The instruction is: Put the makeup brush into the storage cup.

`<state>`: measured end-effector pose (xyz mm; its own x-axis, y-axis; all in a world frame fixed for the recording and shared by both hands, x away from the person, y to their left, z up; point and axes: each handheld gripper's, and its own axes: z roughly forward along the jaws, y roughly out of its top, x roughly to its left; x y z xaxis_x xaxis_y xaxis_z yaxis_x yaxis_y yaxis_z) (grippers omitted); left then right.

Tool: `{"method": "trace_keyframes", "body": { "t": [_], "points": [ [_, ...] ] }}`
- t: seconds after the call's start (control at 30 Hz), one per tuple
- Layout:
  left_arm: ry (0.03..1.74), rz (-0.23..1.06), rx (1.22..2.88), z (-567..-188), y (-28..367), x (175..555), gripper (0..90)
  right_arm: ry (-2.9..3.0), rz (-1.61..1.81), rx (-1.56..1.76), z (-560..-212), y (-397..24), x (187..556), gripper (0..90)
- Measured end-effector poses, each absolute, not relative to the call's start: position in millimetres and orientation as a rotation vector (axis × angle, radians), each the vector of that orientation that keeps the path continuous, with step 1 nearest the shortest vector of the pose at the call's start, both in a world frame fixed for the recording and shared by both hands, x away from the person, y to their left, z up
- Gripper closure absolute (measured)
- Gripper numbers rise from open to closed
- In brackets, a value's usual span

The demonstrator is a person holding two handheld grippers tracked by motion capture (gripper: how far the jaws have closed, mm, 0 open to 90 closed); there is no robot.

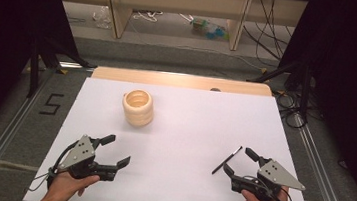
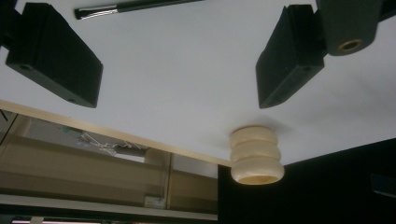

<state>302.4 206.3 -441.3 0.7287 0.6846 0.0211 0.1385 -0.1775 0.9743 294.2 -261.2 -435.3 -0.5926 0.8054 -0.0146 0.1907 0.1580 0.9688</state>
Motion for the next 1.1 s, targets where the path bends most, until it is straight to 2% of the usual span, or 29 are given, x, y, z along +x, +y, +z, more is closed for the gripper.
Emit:
{"method": "trace_keyframes", "body": {
  "t": [0.5,0.63,0.77,0.87,1.1],
  "points": [
    [0.662,0.554,1.710,-442.2,205.1,302.6,15.9,1.913,1.457,1.030,-438.6,-264.7,299.1,17.9],
    [0.682,0.541,1.704,-442.9,204.5,301.7,15.9,1.943,1.416,1.098,-437.8,-265.2,300.4,21.1],
    [0.674,0.544,1.713,-443.6,204.5,302.6,15.9,1.961,1.340,1.131,-436.8,-268.3,306.5,20.5],
    [0.684,0.543,1.711,-444.7,204.1,302.9,15.9,1.991,1.305,1.175,-436.2,-268.8,312.6,16.0],
    [0.683,0.543,1.705,-443.7,205.2,303.0,15.8,2.106,1.180,1.251,-431.7,-274.4,327.9,15.6]
  ]
}}
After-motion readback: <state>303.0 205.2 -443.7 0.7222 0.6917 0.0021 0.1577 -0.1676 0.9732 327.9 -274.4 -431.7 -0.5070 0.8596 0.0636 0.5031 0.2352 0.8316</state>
